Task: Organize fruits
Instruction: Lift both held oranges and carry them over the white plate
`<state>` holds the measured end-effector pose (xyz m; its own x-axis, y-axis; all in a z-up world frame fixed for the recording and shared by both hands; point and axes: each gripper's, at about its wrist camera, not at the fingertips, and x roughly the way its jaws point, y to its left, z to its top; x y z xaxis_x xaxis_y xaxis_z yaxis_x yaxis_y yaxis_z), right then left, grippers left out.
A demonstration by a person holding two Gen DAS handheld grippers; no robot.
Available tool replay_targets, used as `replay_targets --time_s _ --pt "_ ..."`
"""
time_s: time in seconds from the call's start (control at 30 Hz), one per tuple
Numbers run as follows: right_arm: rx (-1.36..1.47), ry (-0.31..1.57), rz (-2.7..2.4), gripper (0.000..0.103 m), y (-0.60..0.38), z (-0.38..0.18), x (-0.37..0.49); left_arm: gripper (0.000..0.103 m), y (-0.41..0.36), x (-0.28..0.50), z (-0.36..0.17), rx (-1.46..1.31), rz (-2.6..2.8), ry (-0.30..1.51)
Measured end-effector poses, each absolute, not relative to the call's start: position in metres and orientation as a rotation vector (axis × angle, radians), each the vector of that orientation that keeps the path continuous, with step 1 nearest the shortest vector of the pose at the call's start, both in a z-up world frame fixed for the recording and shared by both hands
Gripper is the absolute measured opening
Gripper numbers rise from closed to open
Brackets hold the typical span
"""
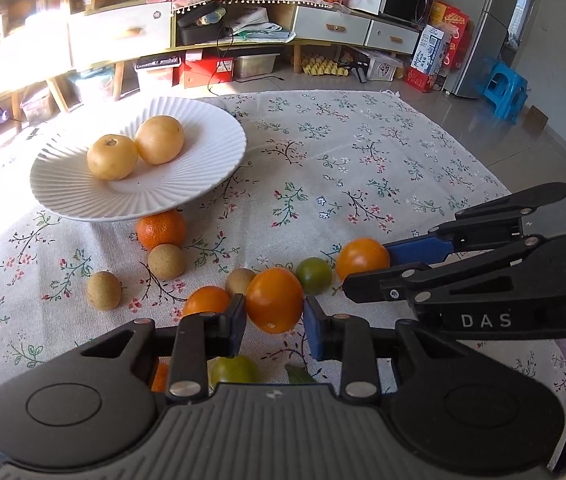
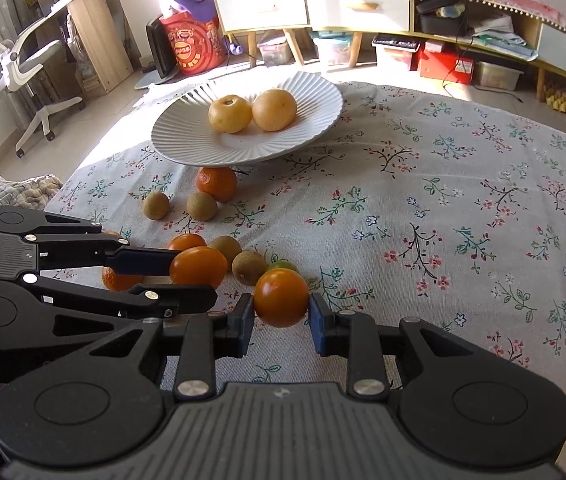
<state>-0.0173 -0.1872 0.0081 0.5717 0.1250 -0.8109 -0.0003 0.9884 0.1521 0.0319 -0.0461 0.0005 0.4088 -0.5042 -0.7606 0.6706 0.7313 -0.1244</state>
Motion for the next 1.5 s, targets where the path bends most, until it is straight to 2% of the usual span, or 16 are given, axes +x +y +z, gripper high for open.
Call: replay_targets --time_s 0.47,1.2,1.5 --pt "0.178 0.852 0.040 0.026 -0.188 0.033 0.017 0.017 -0.042 0.063 0.025 0.137 -0.620 0.810" --pt "0.273 0.784 0.120 0.026 -0.191 0.015 0.071 0.017 -0.022 0.119 -0.005 0.096 -0.520 0.750" --pt "0.156 0.797 0.118 0.026 -0.186 0.005 0.085 0.017 -0.035 0.129 -0.011 0.133 -0.533 0.746"
